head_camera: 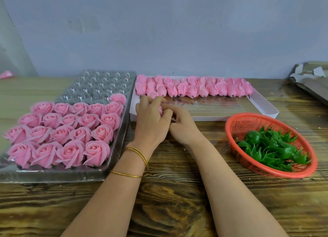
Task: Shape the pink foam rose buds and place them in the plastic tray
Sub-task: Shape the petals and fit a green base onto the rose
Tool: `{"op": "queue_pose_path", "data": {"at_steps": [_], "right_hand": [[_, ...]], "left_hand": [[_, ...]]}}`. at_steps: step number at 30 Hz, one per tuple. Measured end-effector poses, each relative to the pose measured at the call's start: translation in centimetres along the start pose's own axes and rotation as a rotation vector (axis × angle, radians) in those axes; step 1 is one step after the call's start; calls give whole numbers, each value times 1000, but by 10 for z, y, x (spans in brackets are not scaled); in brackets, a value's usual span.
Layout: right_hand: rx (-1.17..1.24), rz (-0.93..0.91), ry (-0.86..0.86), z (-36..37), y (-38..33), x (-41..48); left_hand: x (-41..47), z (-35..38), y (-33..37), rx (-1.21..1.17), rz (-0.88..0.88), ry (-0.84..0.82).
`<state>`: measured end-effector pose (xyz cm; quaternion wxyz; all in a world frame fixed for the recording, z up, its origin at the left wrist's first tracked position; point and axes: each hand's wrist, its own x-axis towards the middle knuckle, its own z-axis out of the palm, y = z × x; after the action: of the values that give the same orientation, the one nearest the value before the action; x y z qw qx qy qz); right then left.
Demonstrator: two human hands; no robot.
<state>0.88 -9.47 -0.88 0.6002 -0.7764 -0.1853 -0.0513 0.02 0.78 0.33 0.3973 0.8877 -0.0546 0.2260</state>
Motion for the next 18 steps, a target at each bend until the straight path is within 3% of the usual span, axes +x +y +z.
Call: {"op": "queue_pose_path", "data": {"at_steps": [4,18], "right_hand": [[36,-37,-17,-1,-2,-2],[112,85,49,-1,1,0]], "left_hand": [[0,0,0,8,-3,-19],[4,-3,-1,69,-22,-75]]}}
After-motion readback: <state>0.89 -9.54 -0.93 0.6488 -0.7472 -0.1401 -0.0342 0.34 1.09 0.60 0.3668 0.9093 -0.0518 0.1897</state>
